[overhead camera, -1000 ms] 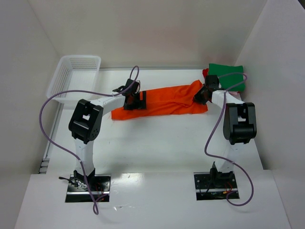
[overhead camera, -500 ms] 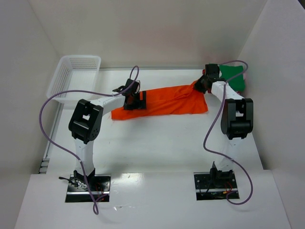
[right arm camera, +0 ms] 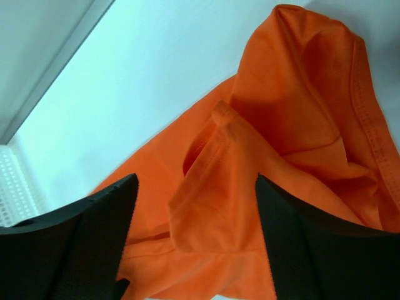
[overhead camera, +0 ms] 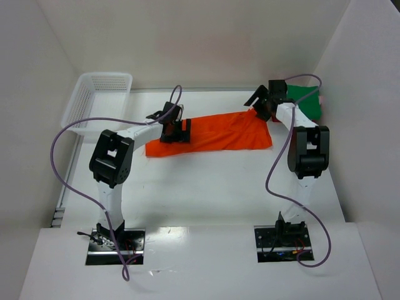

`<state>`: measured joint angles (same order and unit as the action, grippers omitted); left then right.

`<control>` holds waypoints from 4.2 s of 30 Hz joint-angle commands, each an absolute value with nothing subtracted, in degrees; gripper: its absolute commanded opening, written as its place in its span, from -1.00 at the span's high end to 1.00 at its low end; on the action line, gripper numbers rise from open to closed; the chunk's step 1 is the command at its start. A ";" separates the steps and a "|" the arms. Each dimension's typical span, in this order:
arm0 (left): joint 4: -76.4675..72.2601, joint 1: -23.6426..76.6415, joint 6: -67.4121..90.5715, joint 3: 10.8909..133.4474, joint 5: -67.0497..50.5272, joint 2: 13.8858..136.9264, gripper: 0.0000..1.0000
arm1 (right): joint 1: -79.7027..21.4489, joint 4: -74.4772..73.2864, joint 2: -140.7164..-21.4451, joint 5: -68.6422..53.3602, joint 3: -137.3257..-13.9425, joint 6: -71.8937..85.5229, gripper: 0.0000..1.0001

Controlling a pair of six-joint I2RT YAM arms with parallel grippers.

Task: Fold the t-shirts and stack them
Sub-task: Fold the other side of the tshirt into a rectangle, then rotate the tshirt 90 degrees

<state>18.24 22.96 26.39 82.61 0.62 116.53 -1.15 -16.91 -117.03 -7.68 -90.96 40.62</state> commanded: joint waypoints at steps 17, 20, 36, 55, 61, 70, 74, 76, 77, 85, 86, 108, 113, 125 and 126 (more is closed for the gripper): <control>20.39 20.57 -21.53 87.00 -4.22 114.95 -0.98 | -1.32 -11.95 -98.36 -8.44 -73.48 41.13 -0.80; 21.01 19.86 -21.53 88.94 -5.53 117.94 -0.98 | -1.32 -11.95 -97.74 -8.44 -72.95 40.61 -0.80; 33.57 20.04 -18.29 94.40 -12.04 124.28 -0.98 | -1.32 -12.48 -96.50 -8.44 -72.51 40.61 -0.82; 26.90 33.99 16.59 71.73 -21.46 111.10 -0.98 | -1.32 -19.42 -98.61 -4.58 -72.51 37.36 -0.85; 25.42 36.74 28.72 65.31 -11.96 106.01 -0.98 | -4.83 -21.27 -102.30 0.96 -71.98 36.21 -0.82; 20.84 42.97 39.54 63.11 -6.68 101.69 -0.98 | -8.70 -22.41 -112.40 4.22 -76.99 35.69 -0.77; 20.30 46.05 39.55 63.63 -8.08 103.62 -0.98 | -9.23 -22.41 -114.43 4.83 -78.92 35.68 -0.72; 20.30 47.28 39.55 63.63 -8.70 105.02 -0.98 | -9.92 -22.41 -115.39 4.83 -80.06 35.68 -0.72; 20.30 47.29 39.55 64.15 -9.22 105.03 -0.98 | -9.93 -22.41 -116.53 4.83 -81.46 35.68 -0.72; 20.30 47.81 39.02 64.16 -10.98 105.56 -0.98 | -14.14 -25.92 -125.50 4.83 -93.24 34.63 -0.72; 20.30 47.81 39.02 64.16 -10.99 105.56 -0.98 | -15.37 -25.93 -126.55 4.83 -96.47 34.63 -0.72; 21.34 50.27 36.83 68.47 -11.08 108.73 -0.98 | -21.18 -33.66 -141.43 2.45 -124.45 31.12 -0.72; 23.38 50.27 37.52 67.94 -7.47 105.13 -0.98 | -20.30 -27.26 -127.56 2.99 -115.59 30.50 -0.83; 24.35 50.27 40.51 69.61 -6.86 86.43 -0.98 | -17.49 -22.15 -93.45 0.79 -88.80 31.02 -0.99; 24.35 50.27 42.08 68.48 -5.38 84.74 -0.98 | -17.49 -22.15 -88.56 0.79 -85.29 33.29 -0.99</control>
<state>24.21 50.13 38.76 67.57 -7.09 90.21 -16.88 -22.37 -93.71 1.04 -93.32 30.68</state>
